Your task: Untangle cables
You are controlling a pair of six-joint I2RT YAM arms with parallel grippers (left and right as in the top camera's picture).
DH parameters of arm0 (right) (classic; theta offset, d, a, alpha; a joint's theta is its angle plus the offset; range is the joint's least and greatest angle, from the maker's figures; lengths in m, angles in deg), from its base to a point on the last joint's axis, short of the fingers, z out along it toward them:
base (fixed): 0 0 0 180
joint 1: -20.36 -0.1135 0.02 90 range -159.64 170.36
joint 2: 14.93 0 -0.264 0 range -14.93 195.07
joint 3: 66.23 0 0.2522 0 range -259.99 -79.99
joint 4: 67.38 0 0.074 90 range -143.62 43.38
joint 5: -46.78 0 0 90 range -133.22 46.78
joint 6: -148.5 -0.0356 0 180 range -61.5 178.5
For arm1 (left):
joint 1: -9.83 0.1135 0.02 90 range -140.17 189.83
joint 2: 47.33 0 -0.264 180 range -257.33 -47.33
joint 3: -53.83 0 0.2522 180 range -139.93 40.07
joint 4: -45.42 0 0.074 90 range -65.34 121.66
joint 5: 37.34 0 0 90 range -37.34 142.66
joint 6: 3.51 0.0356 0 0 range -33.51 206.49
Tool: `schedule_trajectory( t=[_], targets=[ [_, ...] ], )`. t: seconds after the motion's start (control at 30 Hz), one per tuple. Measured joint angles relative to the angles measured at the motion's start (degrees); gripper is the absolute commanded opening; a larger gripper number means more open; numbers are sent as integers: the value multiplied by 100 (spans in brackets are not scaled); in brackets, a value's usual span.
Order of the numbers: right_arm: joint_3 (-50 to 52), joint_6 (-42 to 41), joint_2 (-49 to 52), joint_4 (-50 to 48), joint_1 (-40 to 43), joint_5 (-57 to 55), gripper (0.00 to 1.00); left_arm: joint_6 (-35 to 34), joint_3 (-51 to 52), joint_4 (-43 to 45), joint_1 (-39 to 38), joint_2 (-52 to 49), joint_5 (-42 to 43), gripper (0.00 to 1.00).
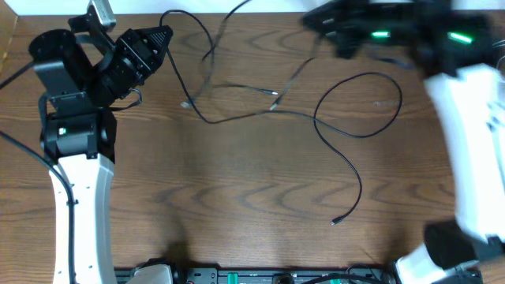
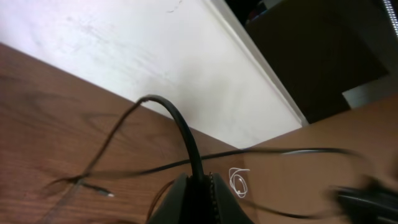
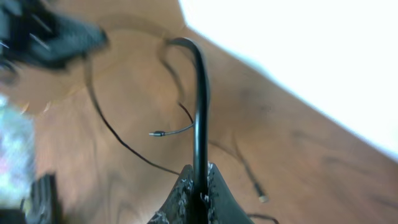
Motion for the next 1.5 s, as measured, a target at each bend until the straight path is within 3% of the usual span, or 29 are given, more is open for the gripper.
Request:
schedule_trajectory(
  t=[0.27,0.7,1.03,1.5],
  targets=[
    [-33,-1204,-1425,-667,1668,-262,1,26,0,-1038,0,-415,-393,7],
    [-37,-2809,-1628,-2470,3429,-155,1,597,0,-2787,-251,-1530,-1189,8],
    [-42,-2968,-1276,-3200,4339,-1193,1,975,0,-3032,-264,-1902,-1786,7],
    [-26,-2833,61,-2865,5536,-2424,1,1198,0,-3163,-269,-1902,-2382,8]
  ],
)
